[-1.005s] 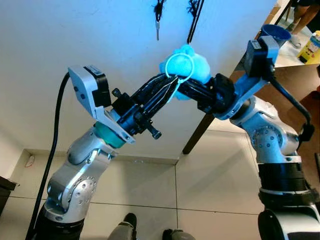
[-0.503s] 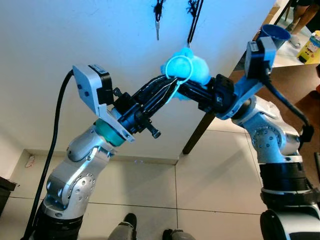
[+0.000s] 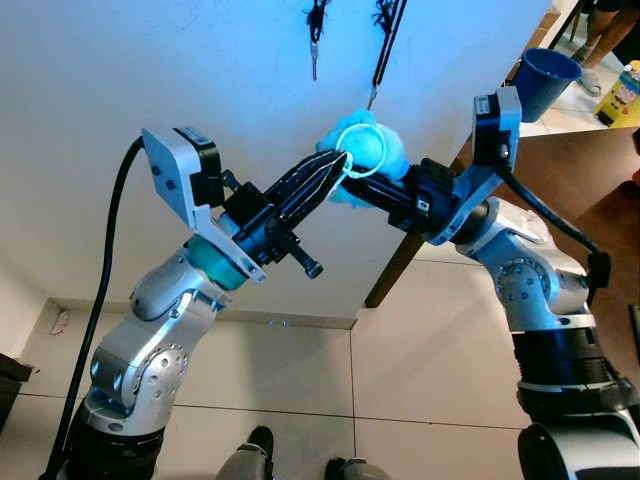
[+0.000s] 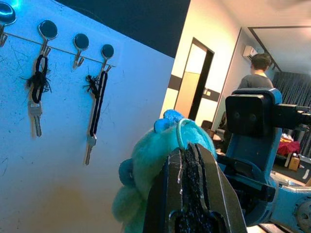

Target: Hang keys on a hook

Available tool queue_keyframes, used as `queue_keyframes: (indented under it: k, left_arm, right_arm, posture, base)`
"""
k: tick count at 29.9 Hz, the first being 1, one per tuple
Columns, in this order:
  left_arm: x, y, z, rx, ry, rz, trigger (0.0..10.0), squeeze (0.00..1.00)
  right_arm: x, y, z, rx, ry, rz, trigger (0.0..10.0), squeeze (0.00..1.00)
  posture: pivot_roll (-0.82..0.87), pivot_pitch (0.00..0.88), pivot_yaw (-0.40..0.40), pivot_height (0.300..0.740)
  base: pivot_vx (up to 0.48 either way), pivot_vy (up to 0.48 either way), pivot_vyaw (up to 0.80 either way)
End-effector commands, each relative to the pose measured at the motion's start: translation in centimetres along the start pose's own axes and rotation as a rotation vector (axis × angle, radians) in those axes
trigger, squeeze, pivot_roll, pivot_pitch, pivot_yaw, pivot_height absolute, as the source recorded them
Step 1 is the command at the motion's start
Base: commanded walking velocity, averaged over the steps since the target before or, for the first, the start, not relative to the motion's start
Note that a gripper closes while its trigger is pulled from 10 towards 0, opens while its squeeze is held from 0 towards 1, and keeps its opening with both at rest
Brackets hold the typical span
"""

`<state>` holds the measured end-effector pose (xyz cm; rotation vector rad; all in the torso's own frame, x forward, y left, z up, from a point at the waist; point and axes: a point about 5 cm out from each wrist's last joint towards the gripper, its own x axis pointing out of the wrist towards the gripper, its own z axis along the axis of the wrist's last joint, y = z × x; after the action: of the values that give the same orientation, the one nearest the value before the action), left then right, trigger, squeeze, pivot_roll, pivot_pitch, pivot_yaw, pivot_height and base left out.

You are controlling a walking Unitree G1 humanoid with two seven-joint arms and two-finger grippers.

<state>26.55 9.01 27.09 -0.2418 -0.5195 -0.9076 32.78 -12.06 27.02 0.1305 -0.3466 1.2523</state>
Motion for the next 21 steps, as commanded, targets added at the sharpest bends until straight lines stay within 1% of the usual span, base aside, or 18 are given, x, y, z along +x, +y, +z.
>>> queue_keyframes:
  k: [1, 10, 11, 12, 13, 18, 19, 20, 21]
  left_arm:
    - [0.3, -0.3, 0.3, 0.003, -0.012, -0.018, 0.0, 0.0]
    - [0.4, -0.1, 0.5, 0.021, -0.011, -0.016, 0.0, 0.0]
    - [0.5, 0.4, 0.9, 0.086, -0.007, -0.003, 0.0, 0.0]
    - [0.5, 0.4, 0.9, 0.086, -0.007, -0.003, 0.0, 0.0]
    - [0.7, 1.9, 2.4, 0.317, 0.024, 0.014, 0.0, 0.0]
    - [0.7, 1.9, 2.4, 0.317, 0.024, 0.014, 0.0, 0.0]
    - [0.8, 2.3, 2.9, 0.39, 0.035, 0.016, 0.0, 0.0]
    - [1.0, 2.8, 3.8, 0.483, 0.037, 0.015, 0.0, 0.0]
    - [1.0, 2.8, 3.8, 0.483, 0.037, 0.015, 0.0, 0.0]
  right_arm:
    - [0.0, 0.4, -0.5, 0.002, 0.013, 0.012, 0.0, 0.0]
    - [0.1, 0.4, -0.7, -0.009, 0.022, 0.007, 0.0, 0.0]
    - [0.1, 0.3, -1.0, -0.021, 0.026, -0.017, 10.0, 0.0]
    - [0.1, 0.3, -1.0, -0.021, 0.026, -0.017, 10.0, 0.0]
    - [0.2, 0.3, -1.1, -0.016, 0.003, -0.039, 10.0, 1.0]
    - [0.2, 0.3, -1.1, -0.016, 0.003, -0.039, 10.0, 1.0]
    - [0.2, 0.4, -1.1, -0.013, -0.008, -0.042, 10.0, 1.0]
    - [0.1, 0.3, -1.1, -0.009, -0.019, -0.048, 10.0, 1.0]
    - [0.1, 0.3, -1.1, -0.009, -0.019, -0.048, 10.0, 1.0]
  posture:
    - [0.02, 0.124, -0.001, 0.74]
    - [0.02, 0.123, 0.0, 0.74]
    - [0.02, 0.128, 0.003, 0.74]
    - [0.02, 0.128, 0.003, 0.74]
    - [0.02, 0.128, 0.004, 0.74]
    - [0.02, 0.128, 0.004, 0.74]
    - [0.02, 0.131, 0.002, 0.74]
    - [0.02, 0.124, 0.005, 0.74]
    - [0.02, 0.124, 0.005, 0.74]
  base:
    - [0.0, 0.0, 0.0]
    - [0.0, 0.0, 0.0]
    - [0.0, 0.0, 0.0]
    - [0.0, 0.0, 0.0]
    - [0.0, 0.0, 0.0]
    - [0.0, 0.0, 0.0]
    - [0.0, 0.0, 0.0]
    - [0.0, 0.0, 0.0]
    - [0.0, 0.0, 0.0]
